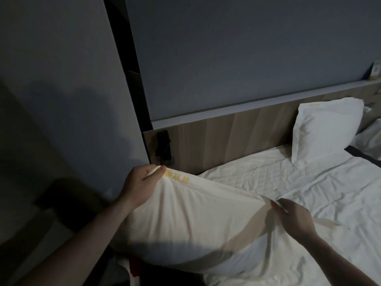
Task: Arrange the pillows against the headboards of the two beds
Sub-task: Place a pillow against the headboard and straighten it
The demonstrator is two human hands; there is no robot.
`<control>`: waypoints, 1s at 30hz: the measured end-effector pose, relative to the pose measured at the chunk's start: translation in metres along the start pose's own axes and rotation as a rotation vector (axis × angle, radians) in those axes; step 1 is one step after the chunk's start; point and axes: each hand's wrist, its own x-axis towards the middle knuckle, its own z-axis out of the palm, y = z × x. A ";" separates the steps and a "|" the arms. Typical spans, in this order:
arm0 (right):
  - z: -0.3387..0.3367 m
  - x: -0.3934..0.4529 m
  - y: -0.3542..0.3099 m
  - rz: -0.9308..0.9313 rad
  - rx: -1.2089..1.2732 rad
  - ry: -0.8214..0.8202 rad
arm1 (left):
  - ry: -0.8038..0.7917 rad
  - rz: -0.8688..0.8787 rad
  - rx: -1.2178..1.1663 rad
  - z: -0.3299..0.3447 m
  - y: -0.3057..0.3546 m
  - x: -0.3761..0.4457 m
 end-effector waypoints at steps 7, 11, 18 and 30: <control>-0.017 0.075 -0.024 -0.063 -0.031 0.111 | 0.051 -0.076 0.036 -0.001 -0.020 0.052; -0.022 0.133 -0.026 -0.065 -0.031 0.158 | 0.021 -0.144 0.021 0.016 -0.030 0.089; -0.010 0.248 -0.009 -0.082 -0.066 0.134 | -0.056 -0.220 -0.039 0.074 -0.046 0.158; 0.000 0.426 0.015 -0.054 -0.226 0.031 | -0.178 -0.409 -0.062 0.172 -0.076 0.277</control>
